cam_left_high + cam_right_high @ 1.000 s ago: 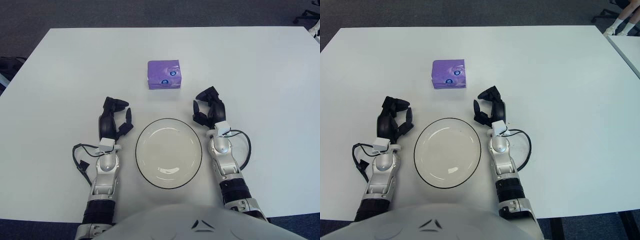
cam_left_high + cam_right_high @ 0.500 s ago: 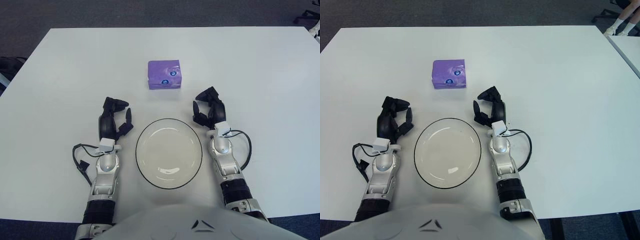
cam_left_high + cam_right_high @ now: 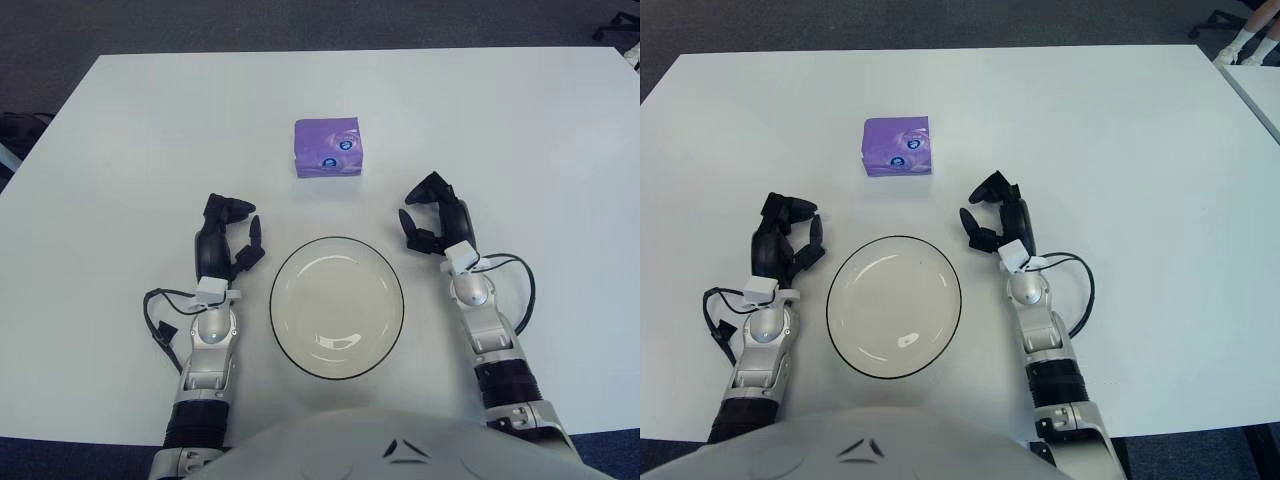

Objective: Put the tissue paper into the plate.

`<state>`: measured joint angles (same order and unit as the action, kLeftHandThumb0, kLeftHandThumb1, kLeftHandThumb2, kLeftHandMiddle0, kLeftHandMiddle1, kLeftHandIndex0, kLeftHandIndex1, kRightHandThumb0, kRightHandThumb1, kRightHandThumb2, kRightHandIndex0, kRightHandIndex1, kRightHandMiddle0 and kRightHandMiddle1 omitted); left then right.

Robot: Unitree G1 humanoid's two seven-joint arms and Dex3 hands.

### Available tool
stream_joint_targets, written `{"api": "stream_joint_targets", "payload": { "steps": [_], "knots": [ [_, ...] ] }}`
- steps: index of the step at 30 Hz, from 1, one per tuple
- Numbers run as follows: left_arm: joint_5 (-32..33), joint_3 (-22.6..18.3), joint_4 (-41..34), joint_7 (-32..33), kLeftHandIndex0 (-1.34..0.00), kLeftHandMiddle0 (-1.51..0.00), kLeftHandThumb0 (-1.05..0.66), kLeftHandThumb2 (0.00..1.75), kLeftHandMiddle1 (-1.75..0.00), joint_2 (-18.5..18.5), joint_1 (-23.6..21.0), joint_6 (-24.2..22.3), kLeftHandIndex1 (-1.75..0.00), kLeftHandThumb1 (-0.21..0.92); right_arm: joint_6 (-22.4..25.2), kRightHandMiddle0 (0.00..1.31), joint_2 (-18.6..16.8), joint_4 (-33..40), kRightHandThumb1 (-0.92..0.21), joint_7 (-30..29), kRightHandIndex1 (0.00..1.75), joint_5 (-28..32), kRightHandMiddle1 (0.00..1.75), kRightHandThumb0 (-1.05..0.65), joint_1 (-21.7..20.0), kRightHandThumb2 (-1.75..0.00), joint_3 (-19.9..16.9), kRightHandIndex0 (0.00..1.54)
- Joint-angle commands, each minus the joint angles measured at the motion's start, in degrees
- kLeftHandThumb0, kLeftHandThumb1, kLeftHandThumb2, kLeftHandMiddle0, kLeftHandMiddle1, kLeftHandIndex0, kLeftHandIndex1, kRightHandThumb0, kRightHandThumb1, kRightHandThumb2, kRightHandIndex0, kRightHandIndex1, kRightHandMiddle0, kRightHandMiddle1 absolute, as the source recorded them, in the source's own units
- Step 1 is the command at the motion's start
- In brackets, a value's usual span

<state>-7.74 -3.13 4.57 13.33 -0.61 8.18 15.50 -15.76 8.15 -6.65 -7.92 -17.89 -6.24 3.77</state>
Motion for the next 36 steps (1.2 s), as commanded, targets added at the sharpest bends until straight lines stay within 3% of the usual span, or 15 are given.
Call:
{"api": "stream_joint_targets", "payload": {
  "steps": [1,4,7,10,12,14,18,25,28,30,33,36],
  "knots": [
    [-0.77,-0.13,7.15,0.33,-0.33,-0.55,-0.38,0.86,-1.73,0.24,4.66,-2.67,-1.75,0.68,-2.79,0.42,3.06,-0.61,-0.56,0.75,1.62,-1.46,1.75,-0.41,-2.53,-1.01,-0.24,0.73],
    [-0.67,-0.17,7.22,0.30,-0.34,-0.55,-0.38,0.86,-1.73,0.22,4.70,-2.61,-1.75,0.68,-6.77,0.38,5.08,-3.26,-0.61,0.81,1.56,-2.31,1.75,-0.40,-5.90,-0.95,0.36,0.70],
    [-0.61,-0.20,7.20,0.26,-0.34,-0.55,-0.38,0.86,-1.73,0.23,4.76,-2.49,-1.75,0.68,-9.37,0.24,6.30,-5.50,-0.84,0.26,1.45,-3.41,1.75,-0.36,-8.09,-0.64,1.15,0.52],
    [-0.62,-0.20,7.23,0.31,-0.34,-0.55,-0.38,0.86,-1.73,0.30,4.75,-2.30,-1.75,0.68,-10.51,0.21,7.41,-7.65,-0.89,0.42,1.39,-4.90,1.75,-0.36,-11.18,-0.58,2.11,0.36],
    [-0.60,-0.19,7.19,0.34,-0.34,-0.55,-0.38,0.86,-1.73,0.37,4.78,-2.21,-1.75,0.68,-11.35,0.08,8.29,-9.17,-0.89,0.82,1.35,-5.88,1.52,-0.55,-13.59,-0.75,2.70,0.23],
    [-0.56,-0.19,7.04,0.36,-0.34,-0.55,-0.38,0.87,-1.73,0.46,4.84,-2.23,-1.75,0.68,-12.75,0.04,9.42,-11.18,-0.89,1.43,1.30,-6.55,1.37,-0.66,-16.14,-0.80,3.31,0.14],
    [-0.52,-0.20,6.73,0.41,-0.34,-0.54,-0.38,0.87,-1.73,0.56,4.92,-2.44,-1.75,0.68,-16.23,0.01,11.00,-16.47,-0.91,1.85,1.04,-7.49,1.06,-0.81,-20.36,-0.75,4.49,0.03],
    [-0.85,-0.17,6.78,0.63,-0.34,-0.53,-0.38,0.87,-1.74,0.41,4.84,-2.67,-1.75,0.67,-20.37,0.00,12.92,-22.18,-0.92,3.10,0.59,-11.43,0.71,-0.96,-27.84,-0.69,8.44,0.00],
    [-0.82,-0.14,6.84,0.68,-0.34,-0.52,-0.38,0.87,-1.74,0.34,4.75,-2.70,-1.75,0.68,-20.33,0.00,13.24,-22.57,-0.92,4.62,0.35,-12.70,0.48,-1.01,-30.68,-0.67,10.11,0.00],
    [-0.90,-0.06,6.68,0.82,-0.33,-0.51,-0.38,0.84,-1.75,0.36,4.75,-2.73,-1.75,0.70,-19.30,0.00,13.47,-23.71,-0.92,8.16,0.07,-13.54,0.18,-1.05,-34.48,-0.64,11.98,0.00],
    [-1.05,0.04,6.54,1.01,-0.32,-0.53,-0.38,0.83,-1.73,0.41,4.68,-2.85,-1.75,0.71,-18.73,0.00,13.41,-28.63,-0.91,12.03,0.02,-15.31,0.06,-1.05,-40.82,-0.55,14.92,0.00],
    [-0.88,0.06,6.63,1.01,-0.32,-0.54,-0.38,0.83,-1.73,0.42,4.57,-2.91,-1.75,0.71,-19.47,0.00,12.49,-34.31,-0.88,11.10,0.01,-17.40,0.02,-1.05,-44.79,-0.49,16.83,0.00]
  ]
}}
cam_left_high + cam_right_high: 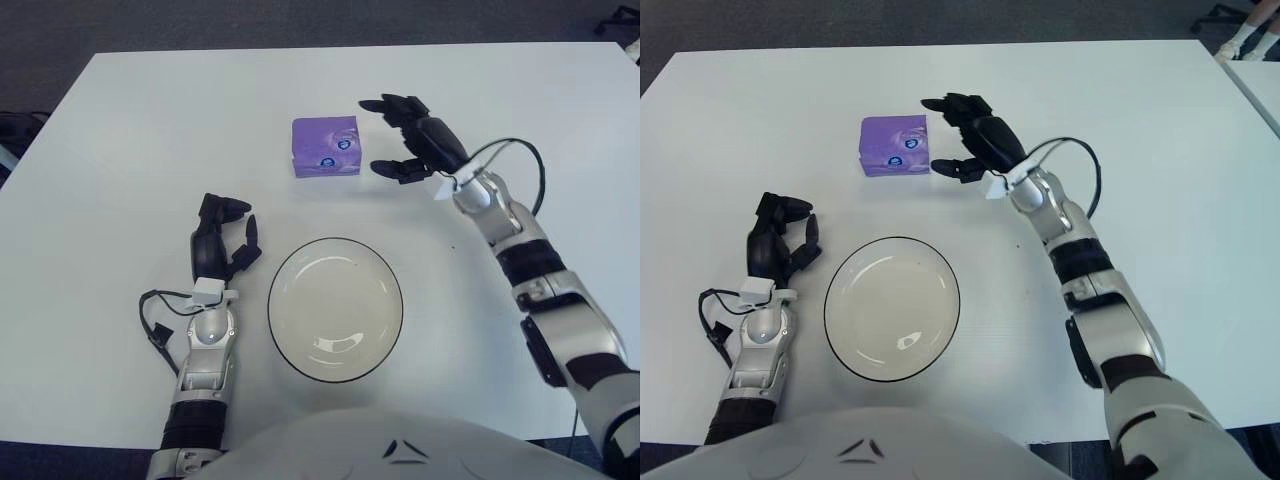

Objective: Put the tissue paper into the plate.

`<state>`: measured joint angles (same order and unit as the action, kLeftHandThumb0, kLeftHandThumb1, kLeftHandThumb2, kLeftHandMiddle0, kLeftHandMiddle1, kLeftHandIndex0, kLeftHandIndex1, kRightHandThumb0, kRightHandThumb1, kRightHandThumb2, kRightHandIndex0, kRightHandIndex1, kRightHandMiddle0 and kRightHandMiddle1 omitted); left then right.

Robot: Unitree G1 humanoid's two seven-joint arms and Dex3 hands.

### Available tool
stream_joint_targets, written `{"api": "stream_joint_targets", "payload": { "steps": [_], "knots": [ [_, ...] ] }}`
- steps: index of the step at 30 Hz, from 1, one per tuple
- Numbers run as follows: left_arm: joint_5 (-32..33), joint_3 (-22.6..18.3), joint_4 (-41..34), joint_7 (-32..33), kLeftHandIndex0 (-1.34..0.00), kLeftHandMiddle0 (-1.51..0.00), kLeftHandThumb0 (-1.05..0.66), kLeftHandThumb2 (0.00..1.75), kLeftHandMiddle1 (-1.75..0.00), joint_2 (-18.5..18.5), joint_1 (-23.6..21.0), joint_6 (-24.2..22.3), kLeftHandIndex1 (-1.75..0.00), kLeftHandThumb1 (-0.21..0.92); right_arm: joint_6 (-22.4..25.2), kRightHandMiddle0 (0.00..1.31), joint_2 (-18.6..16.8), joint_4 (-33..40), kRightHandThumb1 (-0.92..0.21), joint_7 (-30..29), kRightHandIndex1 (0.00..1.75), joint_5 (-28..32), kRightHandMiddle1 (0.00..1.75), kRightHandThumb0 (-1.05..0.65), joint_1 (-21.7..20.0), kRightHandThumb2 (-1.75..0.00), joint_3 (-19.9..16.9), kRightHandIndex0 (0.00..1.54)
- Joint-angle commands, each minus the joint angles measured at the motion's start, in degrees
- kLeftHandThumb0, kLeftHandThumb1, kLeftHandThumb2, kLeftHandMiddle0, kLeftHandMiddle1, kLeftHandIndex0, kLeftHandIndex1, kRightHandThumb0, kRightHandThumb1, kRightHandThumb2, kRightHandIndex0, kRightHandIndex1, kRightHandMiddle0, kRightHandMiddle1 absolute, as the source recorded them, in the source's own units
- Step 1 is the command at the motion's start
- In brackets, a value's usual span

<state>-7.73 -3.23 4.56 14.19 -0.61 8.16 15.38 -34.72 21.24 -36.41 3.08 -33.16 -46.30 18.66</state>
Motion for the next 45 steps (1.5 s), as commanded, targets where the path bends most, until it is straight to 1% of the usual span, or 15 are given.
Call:
{"api": "stream_joint_targets", "payload": {
  "steps": [1,6,11,16,20,28,32,36,40,45],
  "knots": [
    [-0.85,0.16,6.71,0.17,-0.32,-0.54,-0.38,0.83,-1.72,0.45,4.53,-2.73,-1.75,0.71,-0.80,0.00,-0.87,-6.53,-0.88,-0.62,0.01,-3.13,0.01,-1.05,-6.03,-0.49,2.78,0.00],
    [-0.77,0.17,7.07,0.27,-0.32,-0.54,-0.38,0.84,-1.73,0.51,4.36,-2.29,-1.75,0.70,-2.07,0.00,-1.77,-13.52,-0.82,-3.39,0.00,-6.11,0.00,-1.05,-10.46,-0.44,5.81,0.00],
    [-1.01,0.18,7.05,0.61,-0.33,-0.54,-0.38,0.86,-1.73,0.60,4.27,-2.76,-1.75,0.68,-2.26,0.00,-3.89,-21.65,-0.79,-6.87,0.00,-9.50,0.00,-1.05,-15.70,-0.41,9.55,0.00],
    [-1.08,0.23,6.85,0.76,-0.34,-0.53,-0.38,0.86,-1.74,0.60,4.42,-2.78,-1.75,0.68,-2.90,0.00,-4.97,-25.45,-0.76,-8.17,0.00,-10.98,0.00,-1.05,-18.61,-0.39,11.88,0.00],
    [-1.27,0.42,6.51,0.96,-0.34,-0.53,-0.38,0.86,-1.73,0.60,4.68,-2.66,-1.75,0.68,-1.36,0.00,-7.77,-28.41,-0.74,-7.64,0.00,-13.26,0.00,-1.05,-21.74,-0.38,14.77,0.00],
    [-1.48,0.61,6.64,1.20,-0.34,-0.54,-0.38,0.87,-1.74,0.52,4.67,-2.49,-1.75,0.68,-0.26,0.00,-9.91,-31.48,-0.71,-9.88,0.00,-15.84,0.00,-1.05,-23.60,-0.36,18.42,0.00],
    [-1.23,0.56,6.55,1.18,-0.34,-0.54,-0.38,0.87,-1.74,0.65,4.79,-2.43,-1.75,0.68,2.79,0.00,-12.93,-33.81,-0.71,-10.65,0.00,-17.65,0.00,-1.05,-25.22,-0.36,20.66,0.00],
    [-1.16,0.56,6.47,1.17,-0.34,-0.54,-0.38,0.87,-1.74,0.71,4.85,-2.52,-1.75,0.68,3.93,0.00,-13.97,-35.02,-0.71,-10.61,0.00,-18.16,0.00,-1.05,-26.12,-0.36,21.79,0.00],
    [-0.76,0.46,5.75,0.87,-0.34,-0.54,-0.38,0.87,-1.74,0.78,5.32,-2.44,-1.75,0.68,6.48,0.00,-16.14,-36.68,-0.71,-9.33,0.00,-19.55,0.00,-1.05,-27.57,-0.36,23.82,0.00],
    [-0.66,0.47,5.43,0.83,-0.34,-0.54,-0.38,0.86,-1.75,0.87,5.51,-2.49,-1.75,0.68,8.09,0.00,-17.45,-37.77,-0.71,-9.40,0.00,-20.14,0.00,-1.05,-28.19,-0.36,25.20,0.00]
  ]
}}
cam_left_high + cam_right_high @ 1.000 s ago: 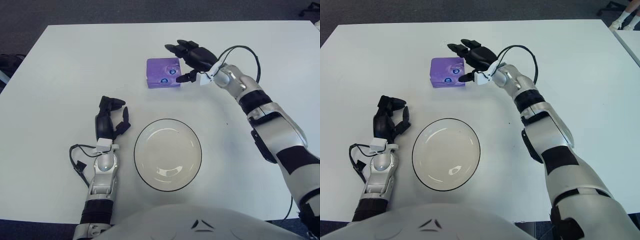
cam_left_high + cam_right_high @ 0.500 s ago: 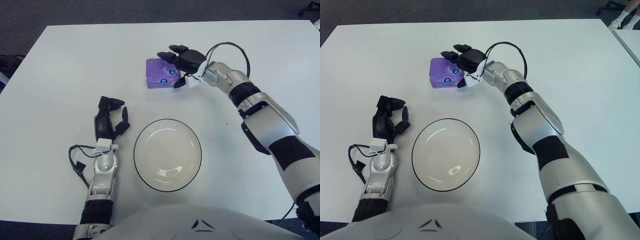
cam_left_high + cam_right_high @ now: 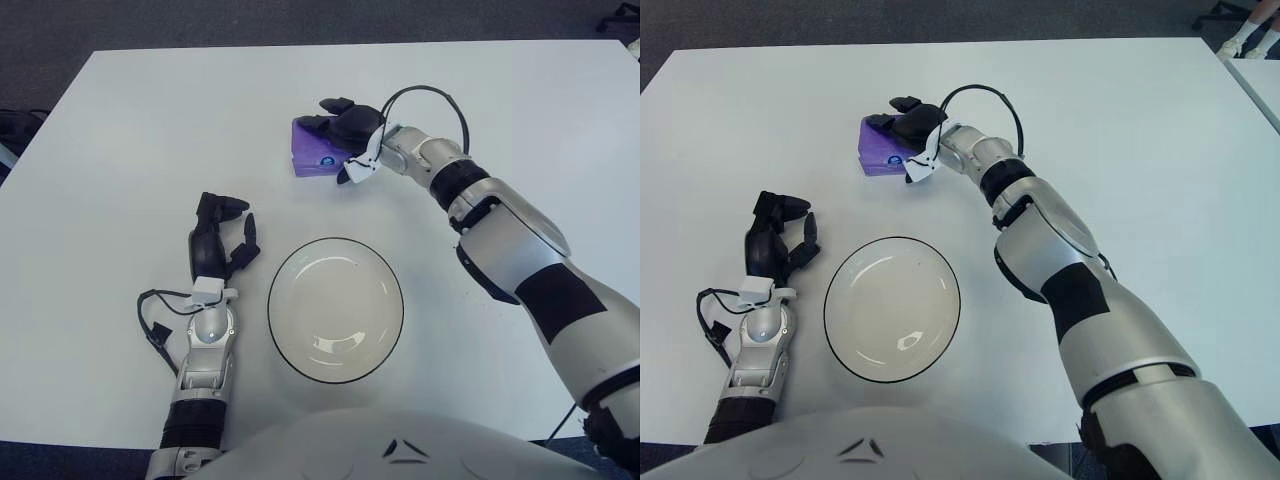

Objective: Put the tissue paper into the plate.

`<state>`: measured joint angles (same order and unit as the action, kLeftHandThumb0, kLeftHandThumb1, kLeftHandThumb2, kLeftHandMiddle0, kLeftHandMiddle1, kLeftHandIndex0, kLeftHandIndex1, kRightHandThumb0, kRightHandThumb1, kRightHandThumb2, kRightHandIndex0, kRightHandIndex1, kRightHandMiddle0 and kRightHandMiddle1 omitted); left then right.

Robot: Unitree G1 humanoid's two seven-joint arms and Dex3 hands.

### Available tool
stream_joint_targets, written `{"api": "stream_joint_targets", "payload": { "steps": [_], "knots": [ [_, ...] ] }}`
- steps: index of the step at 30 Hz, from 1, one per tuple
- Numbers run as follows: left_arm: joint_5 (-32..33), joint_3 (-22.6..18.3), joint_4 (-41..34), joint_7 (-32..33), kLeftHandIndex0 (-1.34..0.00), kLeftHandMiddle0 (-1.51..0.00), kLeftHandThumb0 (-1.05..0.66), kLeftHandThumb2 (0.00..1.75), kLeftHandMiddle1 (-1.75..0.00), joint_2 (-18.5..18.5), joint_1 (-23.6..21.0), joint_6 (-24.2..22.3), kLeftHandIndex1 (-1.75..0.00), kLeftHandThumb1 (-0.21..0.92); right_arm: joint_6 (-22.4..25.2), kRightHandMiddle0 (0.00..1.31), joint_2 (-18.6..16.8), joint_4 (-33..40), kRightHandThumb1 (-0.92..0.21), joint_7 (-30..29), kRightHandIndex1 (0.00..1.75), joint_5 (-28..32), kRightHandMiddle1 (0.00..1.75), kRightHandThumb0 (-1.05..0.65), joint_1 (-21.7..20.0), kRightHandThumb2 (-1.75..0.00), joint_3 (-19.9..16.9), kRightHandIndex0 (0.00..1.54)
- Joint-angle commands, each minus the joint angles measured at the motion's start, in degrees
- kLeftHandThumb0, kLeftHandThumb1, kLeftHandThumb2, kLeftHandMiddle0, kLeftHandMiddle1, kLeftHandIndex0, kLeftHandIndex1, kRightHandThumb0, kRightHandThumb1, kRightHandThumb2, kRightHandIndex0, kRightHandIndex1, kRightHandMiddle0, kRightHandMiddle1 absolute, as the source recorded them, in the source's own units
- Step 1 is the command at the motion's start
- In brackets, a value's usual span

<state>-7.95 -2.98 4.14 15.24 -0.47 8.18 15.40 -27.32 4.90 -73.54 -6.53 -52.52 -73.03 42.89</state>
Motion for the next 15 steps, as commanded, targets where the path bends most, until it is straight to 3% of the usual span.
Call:
{"api": "stream_joint_targets", "payload": {
  "steps": [1,15],
  "knots": [
    [-0.46,0.23,5.85,-0.20,-0.34,-0.54,-0.38,0.86,-1.75,0.75,5.48,-2.54,-1.75,0.68,0.80,0.00,-1.19,-0.76,-0.71,0.16,0.00,-0.81,0.00,-1.05,-1.51,-0.36,1.08,0.00],
    [-0.39,0.48,5.85,-0.24,-0.33,-0.57,-0.38,0.85,-1.72,1.01,5.26,-2.97,-1.75,0.69,5.16,0.00,-5.78,-2.27,-0.72,3.72,0.00,-0.56,0.00,-1.05,-4.23,-0.36,2.70,0.00]
  ]
}}
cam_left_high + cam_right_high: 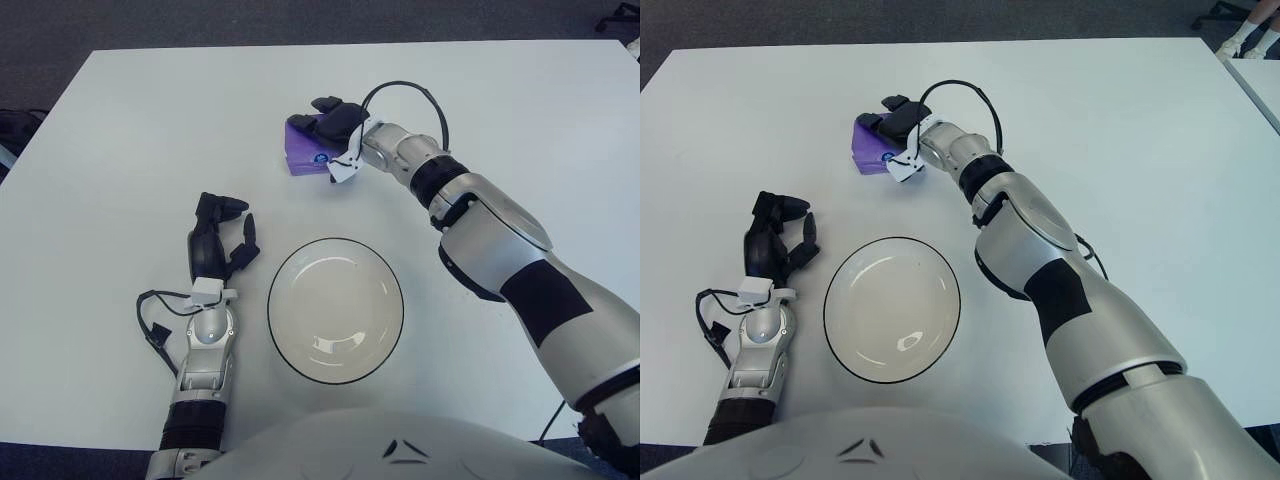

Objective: Put the tissue paper into the plate.

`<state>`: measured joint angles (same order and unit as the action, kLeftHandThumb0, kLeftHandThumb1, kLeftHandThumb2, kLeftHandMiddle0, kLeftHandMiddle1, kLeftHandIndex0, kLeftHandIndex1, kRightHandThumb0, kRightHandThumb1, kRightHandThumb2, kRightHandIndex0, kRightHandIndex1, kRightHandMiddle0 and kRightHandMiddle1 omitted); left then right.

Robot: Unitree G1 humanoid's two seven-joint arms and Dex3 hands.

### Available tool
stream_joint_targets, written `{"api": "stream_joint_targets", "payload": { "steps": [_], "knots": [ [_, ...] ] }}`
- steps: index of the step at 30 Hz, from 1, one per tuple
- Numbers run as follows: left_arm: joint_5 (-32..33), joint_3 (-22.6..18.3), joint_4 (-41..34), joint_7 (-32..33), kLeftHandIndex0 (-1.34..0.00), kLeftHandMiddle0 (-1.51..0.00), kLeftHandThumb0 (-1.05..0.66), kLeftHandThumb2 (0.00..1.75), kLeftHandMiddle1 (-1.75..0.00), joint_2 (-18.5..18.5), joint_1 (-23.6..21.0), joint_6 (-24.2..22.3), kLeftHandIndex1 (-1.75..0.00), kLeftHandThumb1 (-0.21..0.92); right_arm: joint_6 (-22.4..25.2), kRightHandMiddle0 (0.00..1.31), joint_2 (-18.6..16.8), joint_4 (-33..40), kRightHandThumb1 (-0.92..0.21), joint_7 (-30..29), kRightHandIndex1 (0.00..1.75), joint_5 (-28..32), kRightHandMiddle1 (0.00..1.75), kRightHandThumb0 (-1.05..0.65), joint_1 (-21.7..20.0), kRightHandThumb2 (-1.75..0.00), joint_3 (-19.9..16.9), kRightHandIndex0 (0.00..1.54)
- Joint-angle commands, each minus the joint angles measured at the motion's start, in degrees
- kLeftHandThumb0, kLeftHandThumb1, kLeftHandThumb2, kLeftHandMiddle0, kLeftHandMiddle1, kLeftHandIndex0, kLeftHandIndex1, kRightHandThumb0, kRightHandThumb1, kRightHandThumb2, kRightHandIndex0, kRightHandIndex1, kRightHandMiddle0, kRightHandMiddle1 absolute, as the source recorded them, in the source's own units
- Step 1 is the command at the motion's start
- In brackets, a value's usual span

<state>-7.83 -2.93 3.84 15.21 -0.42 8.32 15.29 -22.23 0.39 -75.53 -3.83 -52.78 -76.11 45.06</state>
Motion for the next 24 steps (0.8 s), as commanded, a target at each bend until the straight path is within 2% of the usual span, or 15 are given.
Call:
{"api": "stream_joint_targets", "payload": {
  "steps": [1,7,13,17,20,21,22,23,24],
  "knots": [
    [-0.58,0.49,6.16,-0.11,-0.33,-0.57,-0.38,0.85,-1.73,1.02,5.12,-2.83,-1.75,0.69,0.08,0.00,-1.52,-0.30,-0.72,1.36,0.00,-0.23,0.00,-1.05,-1.14,-0.36,0.55,0.00],
    [-0.47,0.45,6.07,0.00,-0.34,-0.56,-0.38,0.87,-1.74,1.16,5.21,-2.77,-1.75,0.68,0.62,0.00,-2.80,-0.54,-0.72,1.91,0.00,-0.25,0.00,-1.05,-0.30,-0.35,0.90,0.00],
    [0.20,0.14,5.88,0.02,-0.34,-0.56,-0.38,0.87,-1.74,1.47,5.81,-2.00,-1.75,0.67,1.91,0.00,-3.52,-1.90,-0.73,0.88,0.00,-0.54,0.00,-1.05,3.74,-0.35,1.85,0.00],
    [0.22,0.11,5.48,0.22,-0.35,-0.56,-0.38,0.88,-1.74,1.58,6.42,-1.63,-1.75,0.67,2.16,0.00,-3.52,-2.49,-0.73,3.16,0.00,1.20,0.00,-1.05,4.91,-0.35,0.60,0.00],
    [0.23,-0.03,5.30,0.28,-0.35,-0.55,-0.39,0.89,-1.75,1.58,6.85,-1.37,-1.75,0.66,2.52,0.00,-3.31,-2.97,-0.68,4.91,0.00,2.61,0.00,-1.03,5.98,-0.44,-0.68,0.00],
    [0.28,-0.17,5.49,0.30,-0.35,-0.55,-0.39,0.89,-1.75,1.54,6.81,-1.31,-1.75,0.66,2.67,0.00,-3.20,-3.10,-0.63,5.71,0.00,3.21,0.00,-1.01,6.36,-0.54,-1.19,0.00],
    [0.31,-0.26,5.60,0.30,-0.35,-0.55,-0.39,0.89,-1.75,1.52,6.79,-1.28,-1.75,0.66,2.77,0.00,-3.12,-3.17,-0.57,6.28,0.15,3.62,0.07,-0.97,6.61,-0.65,-1.54,0.00],
    [0.34,-0.37,5.70,0.33,-0.35,-0.55,-0.39,0.89,-1.75,1.53,6.73,-1.35,-1.75,0.66,2.91,0.00,-3.06,-3.26,-0.54,7.25,0.21,4.11,0.09,-0.95,6.90,-0.69,-1.95,0.00],
    [0.35,-0.44,5.75,0.35,-0.35,-0.55,-0.39,0.89,-1.74,1.54,6.71,-1.40,-1.75,0.66,3.01,0.00,-3.02,-3.31,-0.49,7.93,0.39,4.42,0.29,-0.87,7.09,-0.77,-2.24,0.00]
  ]
}}
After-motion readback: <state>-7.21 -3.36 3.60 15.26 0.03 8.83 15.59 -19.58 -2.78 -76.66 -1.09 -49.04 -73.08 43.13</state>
